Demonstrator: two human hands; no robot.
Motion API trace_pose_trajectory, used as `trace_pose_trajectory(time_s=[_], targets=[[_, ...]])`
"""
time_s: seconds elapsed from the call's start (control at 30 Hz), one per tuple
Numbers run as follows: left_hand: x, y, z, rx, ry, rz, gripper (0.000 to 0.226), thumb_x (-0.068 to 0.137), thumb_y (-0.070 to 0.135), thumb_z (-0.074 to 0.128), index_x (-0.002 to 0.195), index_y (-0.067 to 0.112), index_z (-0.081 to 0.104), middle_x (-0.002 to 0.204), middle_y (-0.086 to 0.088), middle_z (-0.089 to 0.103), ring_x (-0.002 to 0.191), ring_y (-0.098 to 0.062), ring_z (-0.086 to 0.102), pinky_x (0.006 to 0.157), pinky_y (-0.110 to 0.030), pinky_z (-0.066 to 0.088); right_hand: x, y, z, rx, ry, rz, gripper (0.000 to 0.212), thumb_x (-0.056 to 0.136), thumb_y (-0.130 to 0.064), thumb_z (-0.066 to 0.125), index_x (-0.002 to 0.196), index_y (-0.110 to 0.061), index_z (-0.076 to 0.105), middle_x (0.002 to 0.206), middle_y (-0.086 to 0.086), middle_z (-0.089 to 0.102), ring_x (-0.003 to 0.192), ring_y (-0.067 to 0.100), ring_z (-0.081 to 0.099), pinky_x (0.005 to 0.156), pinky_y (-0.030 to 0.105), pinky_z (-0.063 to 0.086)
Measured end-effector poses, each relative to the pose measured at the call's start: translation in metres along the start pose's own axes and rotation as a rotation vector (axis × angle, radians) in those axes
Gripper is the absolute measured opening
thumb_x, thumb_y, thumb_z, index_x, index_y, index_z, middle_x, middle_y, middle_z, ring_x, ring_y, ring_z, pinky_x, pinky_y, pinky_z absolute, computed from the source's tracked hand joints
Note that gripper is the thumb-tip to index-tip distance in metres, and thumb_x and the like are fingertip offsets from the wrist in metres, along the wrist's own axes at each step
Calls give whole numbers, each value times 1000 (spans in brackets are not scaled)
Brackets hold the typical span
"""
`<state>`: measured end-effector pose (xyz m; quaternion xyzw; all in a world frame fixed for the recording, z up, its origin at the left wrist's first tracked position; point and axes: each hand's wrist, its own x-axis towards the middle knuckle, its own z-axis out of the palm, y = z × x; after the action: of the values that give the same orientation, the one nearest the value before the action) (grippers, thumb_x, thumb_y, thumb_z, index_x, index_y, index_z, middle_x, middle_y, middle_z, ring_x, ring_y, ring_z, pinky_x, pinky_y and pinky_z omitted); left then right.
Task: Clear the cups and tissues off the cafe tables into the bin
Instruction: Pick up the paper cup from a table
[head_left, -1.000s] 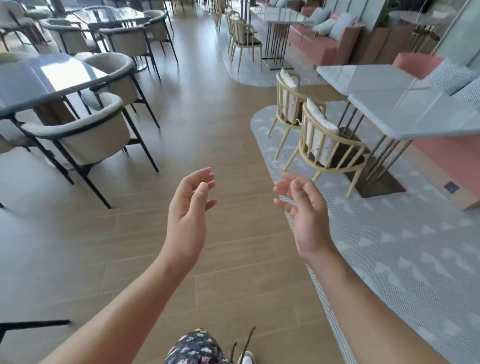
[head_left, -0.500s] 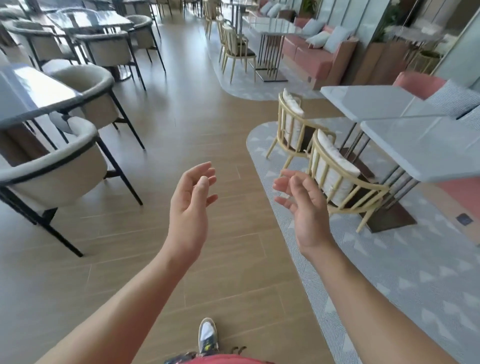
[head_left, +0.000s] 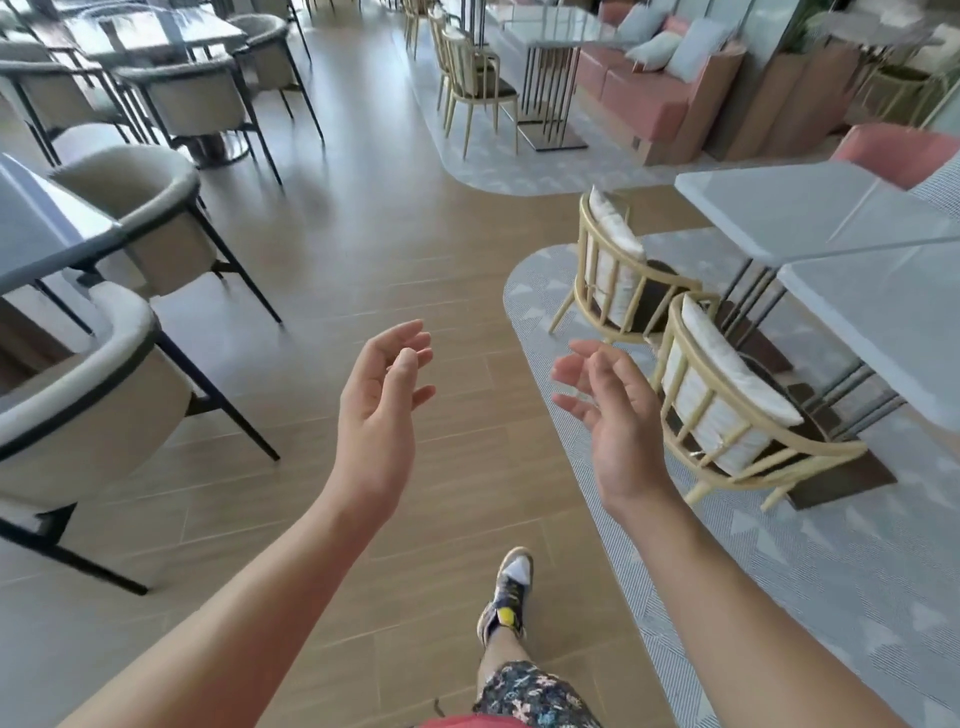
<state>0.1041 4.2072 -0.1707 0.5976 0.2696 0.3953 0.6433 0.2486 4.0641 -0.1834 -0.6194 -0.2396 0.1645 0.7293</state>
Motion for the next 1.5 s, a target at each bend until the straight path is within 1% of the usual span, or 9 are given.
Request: trace_pose_trajectory(time_s=[0.23, 0.47, 0.6, 0.73, 0.87, 1.0, 1.17, 1.33, 1.5], targets=[[162, -31, 66, 11, 7, 23, 33, 98, 33, 47, 125, 26, 65, 125, 4, 70, 121, -15, 64, 100, -46, 56, 184, 34, 0, 45, 10, -7, 42, 91, -57, 59, 114, -23, 69, 107, 6, 71, 110, 21, 69, 91, 39, 56], [310, -39, 130, 6, 28, 43, 34, 98, 34, 47, 126, 25, 64, 127, 1, 68, 121, -16, 64, 99, -46, 56, 350, 37, 5, 30, -27, -27, 43, 92, -56, 58, 115, -21, 70, 107, 5, 72, 110, 22, 69, 89, 37, 56], [383, -54, 156, -1, 27, 34, 33, 99, 34, 46, 125, 26, 64, 126, 2, 69, 121, -15, 64, 99, -45, 56, 424, 47, 2, 5, -48, -27, 37, 95, -55, 56, 114, -27, 71, 108, 5, 73, 111, 21, 69, 95, 45, 57], [460, -72, 178, -12, 20, 33, 33, 99, 34, 47, 125, 25, 64, 126, 1, 69, 121, -16, 64, 99, -46, 56, 501, 62, 3, 17, -19, -17, 37, 92, -58, 58, 113, -30, 71, 109, 8, 71, 113, 24, 68, 96, 46, 55], [550, -95, 194, -28, 10, 39, 31, 98, 34, 47, 122, 27, 65, 126, 0, 69, 121, -17, 65, 97, -46, 55, 586, 86, 19, -1, -2, -10, 36, 97, -51, 56, 117, -24, 70, 108, 5, 72, 113, 23, 69, 97, 46, 56], [652, -113, 208, -45, -21, 45, 31, 98, 33, 47, 122, 27, 65, 126, -1, 68, 121, -17, 64, 96, -42, 56, 681, 104, 48, -11, 19, -25, 41, 94, -55, 57, 118, -24, 70, 109, 5, 71, 112, 22, 69, 94, 43, 56], [782, -115, 226, -38, -67, 55, 33, 98, 33, 47, 124, 25, 65, 127, 0, 68, 121, -16, 64, 98, -45, 56, 802, 107, 81, -7, 87, -70, 33, 100, -44, 54, 118, -21, 70, 107, 5, 72, 111, 23, 69, 96, 46, 57], [885, -120, 248, -26, -98, 56, 31, 98, 34, 47, 122, 27, 65, 126, 1, 69, 121, -16, 64, 98, -46, 55, 896, 114, 98, -20, 115, -86, 30, 102, -43, 53, 117, -23, 71, 107, 3, 73, 111, 21, 70, 96, 45, 58], [975, -139, 282, -25, -139, 55, 32, 98, 34, 47, 123, 26, 65, 127, 1, 69, 121, -16, 64, 97, -44, 56, 988, 135, 98, -37, 134, -81, 33, 100, -49, 54, 116, -25, 71, 108, 3, 73, 110, 20, 70, 97, 50, 57]])
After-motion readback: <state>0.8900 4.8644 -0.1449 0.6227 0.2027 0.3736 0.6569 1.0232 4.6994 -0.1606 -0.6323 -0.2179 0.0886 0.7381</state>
